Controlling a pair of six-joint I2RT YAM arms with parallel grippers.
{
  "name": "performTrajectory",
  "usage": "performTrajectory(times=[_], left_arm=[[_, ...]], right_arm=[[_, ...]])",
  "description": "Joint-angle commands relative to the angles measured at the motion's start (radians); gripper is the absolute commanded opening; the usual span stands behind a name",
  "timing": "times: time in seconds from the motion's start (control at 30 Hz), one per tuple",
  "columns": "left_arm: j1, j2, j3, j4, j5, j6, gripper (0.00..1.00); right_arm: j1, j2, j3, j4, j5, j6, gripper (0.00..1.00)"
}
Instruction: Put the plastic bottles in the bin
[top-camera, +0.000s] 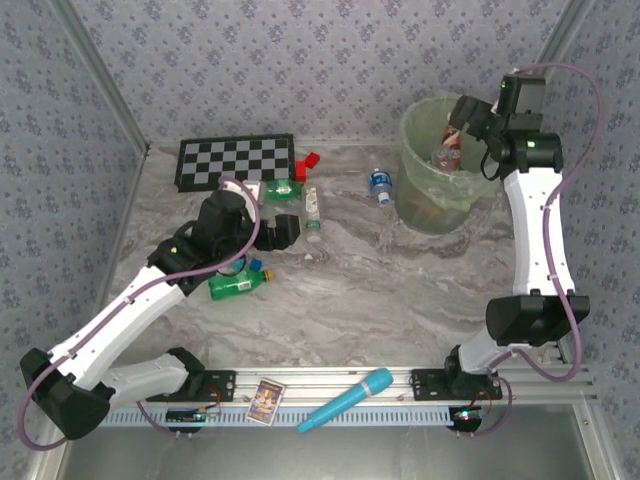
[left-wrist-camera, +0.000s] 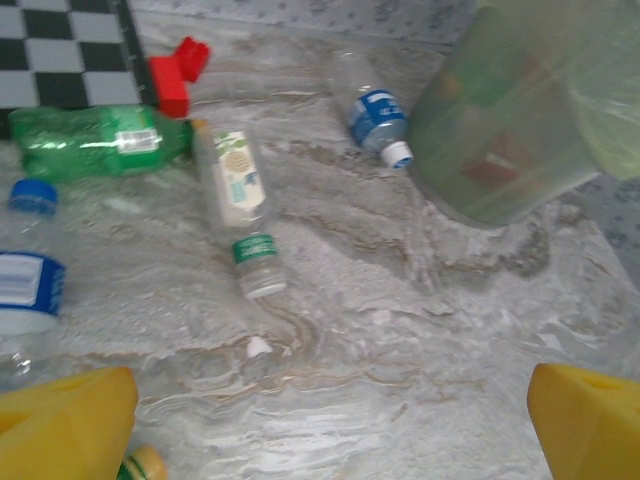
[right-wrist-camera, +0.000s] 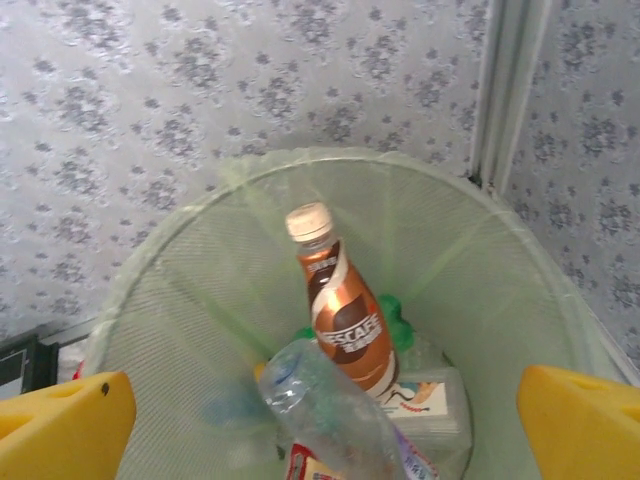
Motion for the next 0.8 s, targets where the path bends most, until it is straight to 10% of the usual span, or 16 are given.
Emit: performTrajectory(times=[0.0, 0.77], left_arm=[[0.032, -0.016, -0.037, -0.045, -0.070, -0.058, 1.00], [0.263, -0.110, -0.322, -0.129, -0.171, -0.339, 1.00]], right_arm=[[0.052, -0.063, -0.035, 0.004, 0.028, -0.032, 1.00], [0.439, -0.250, -0.281, 0.028, 0.096, -0.033, 1.00]])
